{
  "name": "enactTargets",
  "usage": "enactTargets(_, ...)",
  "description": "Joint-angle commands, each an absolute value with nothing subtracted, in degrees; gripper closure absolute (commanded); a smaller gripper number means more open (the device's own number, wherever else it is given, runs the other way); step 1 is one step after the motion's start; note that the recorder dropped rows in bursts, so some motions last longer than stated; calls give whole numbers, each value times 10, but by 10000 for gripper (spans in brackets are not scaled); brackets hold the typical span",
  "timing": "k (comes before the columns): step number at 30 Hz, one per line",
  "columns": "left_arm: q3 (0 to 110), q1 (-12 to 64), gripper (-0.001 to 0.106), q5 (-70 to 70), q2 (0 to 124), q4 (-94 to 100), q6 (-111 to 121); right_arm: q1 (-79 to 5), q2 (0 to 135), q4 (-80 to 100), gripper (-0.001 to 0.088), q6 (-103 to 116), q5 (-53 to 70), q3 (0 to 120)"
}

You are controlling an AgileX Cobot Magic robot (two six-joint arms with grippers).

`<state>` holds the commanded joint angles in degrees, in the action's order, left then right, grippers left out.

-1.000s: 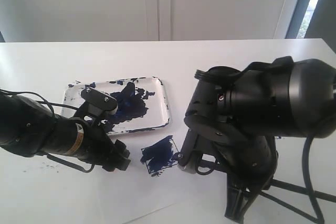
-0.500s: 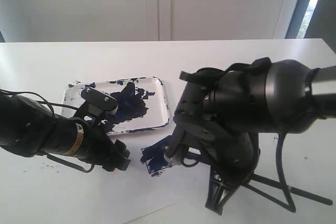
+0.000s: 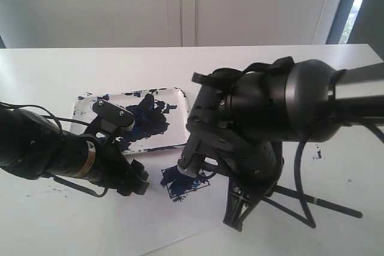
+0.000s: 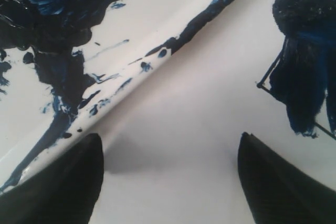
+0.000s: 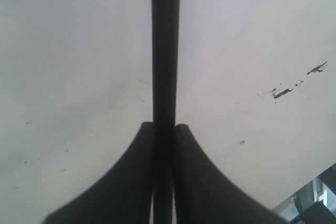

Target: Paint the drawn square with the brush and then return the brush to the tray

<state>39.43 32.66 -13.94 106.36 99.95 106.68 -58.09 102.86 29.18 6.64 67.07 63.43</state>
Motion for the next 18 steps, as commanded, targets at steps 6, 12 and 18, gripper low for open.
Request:
enactTargets(6,394,327,304,-138,1064,999,1067,-582,1022,287,868,66,700,634)
enactTargets(12,394,327,304,-137,1064,999,1067,-582,1000,241,868,35,700,634)
enactTargets(18,394,327,304,-137,1064,999,1067,-582,989,200,868,13,700,632)
